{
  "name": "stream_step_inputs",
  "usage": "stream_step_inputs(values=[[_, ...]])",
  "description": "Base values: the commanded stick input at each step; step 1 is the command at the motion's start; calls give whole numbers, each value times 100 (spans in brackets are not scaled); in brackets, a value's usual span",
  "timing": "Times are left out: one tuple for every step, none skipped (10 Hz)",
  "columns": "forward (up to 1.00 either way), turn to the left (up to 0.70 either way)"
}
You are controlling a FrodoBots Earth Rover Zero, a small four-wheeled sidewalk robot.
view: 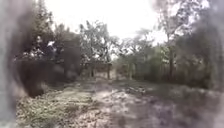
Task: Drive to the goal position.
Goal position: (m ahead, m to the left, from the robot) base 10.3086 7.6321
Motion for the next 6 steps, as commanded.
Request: stream_step_inputs(values=[[85,-11],[85,-34],[85,-31],[85,-10],[85,0],[85,0]])
